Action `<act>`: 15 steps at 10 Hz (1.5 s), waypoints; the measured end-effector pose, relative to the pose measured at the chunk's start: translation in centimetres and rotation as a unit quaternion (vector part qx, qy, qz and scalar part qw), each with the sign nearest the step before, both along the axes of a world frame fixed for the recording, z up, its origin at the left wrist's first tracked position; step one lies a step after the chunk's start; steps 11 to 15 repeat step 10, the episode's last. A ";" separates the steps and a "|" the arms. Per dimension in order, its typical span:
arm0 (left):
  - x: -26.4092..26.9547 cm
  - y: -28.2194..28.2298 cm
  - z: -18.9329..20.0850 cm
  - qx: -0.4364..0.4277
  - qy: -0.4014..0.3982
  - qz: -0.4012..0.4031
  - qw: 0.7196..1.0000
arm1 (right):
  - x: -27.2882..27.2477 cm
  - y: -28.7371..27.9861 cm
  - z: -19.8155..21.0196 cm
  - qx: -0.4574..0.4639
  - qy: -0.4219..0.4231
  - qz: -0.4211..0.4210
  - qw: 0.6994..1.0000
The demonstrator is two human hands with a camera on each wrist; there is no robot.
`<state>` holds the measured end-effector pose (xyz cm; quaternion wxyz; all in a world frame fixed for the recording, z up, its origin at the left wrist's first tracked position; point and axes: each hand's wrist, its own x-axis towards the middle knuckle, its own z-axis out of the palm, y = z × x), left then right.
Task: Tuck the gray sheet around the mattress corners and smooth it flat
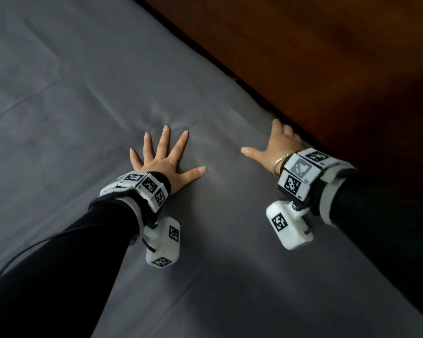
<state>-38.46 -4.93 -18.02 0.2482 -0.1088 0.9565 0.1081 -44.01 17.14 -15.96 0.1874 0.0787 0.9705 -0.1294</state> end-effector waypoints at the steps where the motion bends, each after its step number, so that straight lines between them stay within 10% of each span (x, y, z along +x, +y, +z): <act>1: 0.2 0.3 0.6 -0.013 -0.002 -0.003 1.000 | 2.6 1.5 -0.2 0.029 -0.001 0.020 0.999; 4: 2.6 6.9 1.4 0.008 -0.015 -0.150 0.989 | 5.3 5.8 0.0 0.006 -0.011 0.008 1.000; 8: 3.3 8.1 1.9 0.017 -0.012 -0.091 0.996 | 8.4 11.0 1.0 0.011 -0.100 -0.113 0.988; 10: 4.7 8.7 4.5 0.070 0.110 -0.004 0.991 | 11.4 11.2 3.5 0.006 0.027 -0.059 0.998; 15: 4.7 8.7 4.5 0.070 0.110 -0.004 0.991 | 11.4 11.2 3.5 0.006 0.027 -0.059 0.998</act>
